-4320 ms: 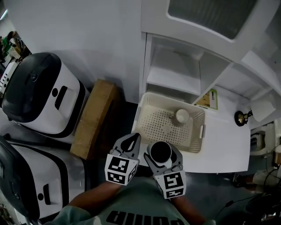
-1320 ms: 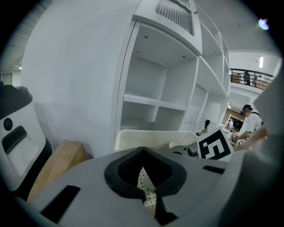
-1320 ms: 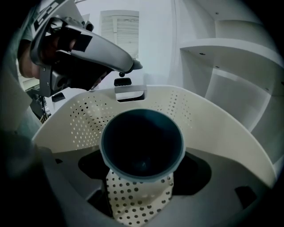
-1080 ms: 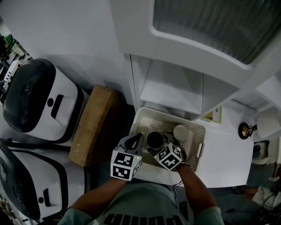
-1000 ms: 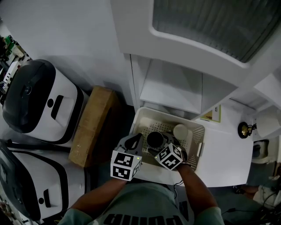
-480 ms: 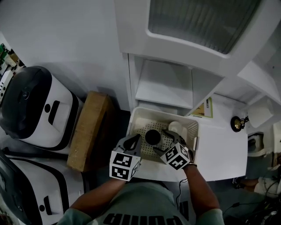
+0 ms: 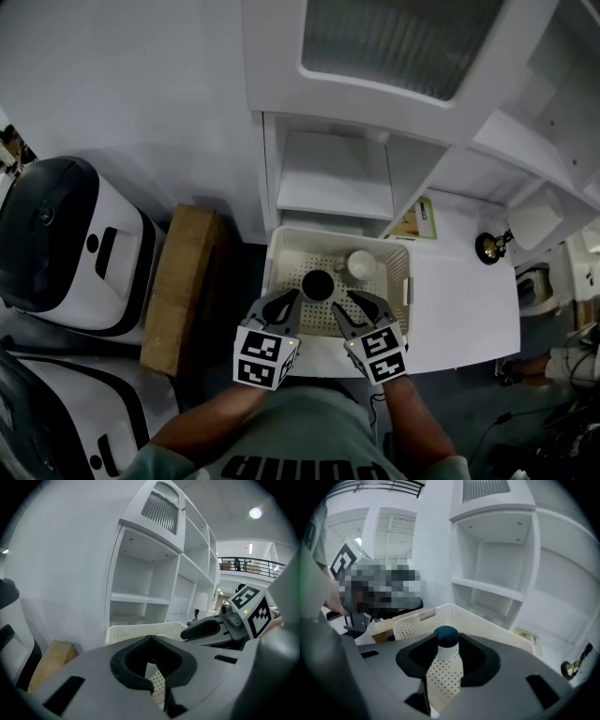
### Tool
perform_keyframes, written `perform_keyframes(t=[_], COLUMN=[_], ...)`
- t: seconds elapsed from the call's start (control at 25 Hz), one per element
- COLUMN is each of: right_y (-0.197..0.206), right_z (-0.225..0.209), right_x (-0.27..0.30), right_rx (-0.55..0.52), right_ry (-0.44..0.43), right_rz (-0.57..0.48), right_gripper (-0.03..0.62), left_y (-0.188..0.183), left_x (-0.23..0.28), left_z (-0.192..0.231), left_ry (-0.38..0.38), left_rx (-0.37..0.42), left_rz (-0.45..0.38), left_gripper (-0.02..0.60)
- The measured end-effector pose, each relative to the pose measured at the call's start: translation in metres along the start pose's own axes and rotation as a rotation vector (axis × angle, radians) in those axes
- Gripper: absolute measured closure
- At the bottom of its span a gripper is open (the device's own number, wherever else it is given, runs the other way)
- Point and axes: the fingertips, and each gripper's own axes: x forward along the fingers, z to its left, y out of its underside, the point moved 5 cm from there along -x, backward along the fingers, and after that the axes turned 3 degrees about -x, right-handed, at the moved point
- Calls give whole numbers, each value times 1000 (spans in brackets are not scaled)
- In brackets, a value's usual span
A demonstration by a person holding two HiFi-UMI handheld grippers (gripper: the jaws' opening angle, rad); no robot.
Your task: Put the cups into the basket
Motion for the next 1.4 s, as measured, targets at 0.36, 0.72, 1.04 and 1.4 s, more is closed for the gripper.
perform_keyframes(t=[0.36, 0.72, 1.04, 1.4], right_y=[12, 38, 57, 89], right_z=[34, 49, 61, 90], right_x=[-49, -88, -132, -199], right_rx=[181, 218, 178, 158], right_ry=[198, 285, 268, 222], right_rz=[-76, -109, -139, -193], right_gripper=[577, 579, 579, 579], left_y=[14, 39, 50, 79], left_x=[-17, -43, -71, -117], left_z=[-23, -58, -97, -165], left_ry=[104, 161, 115, 72], left_rx=[37, 53, 54, 56], left_rz=[-13, -13, -35, -68], left_gripper=[577, 577, 577, 578])
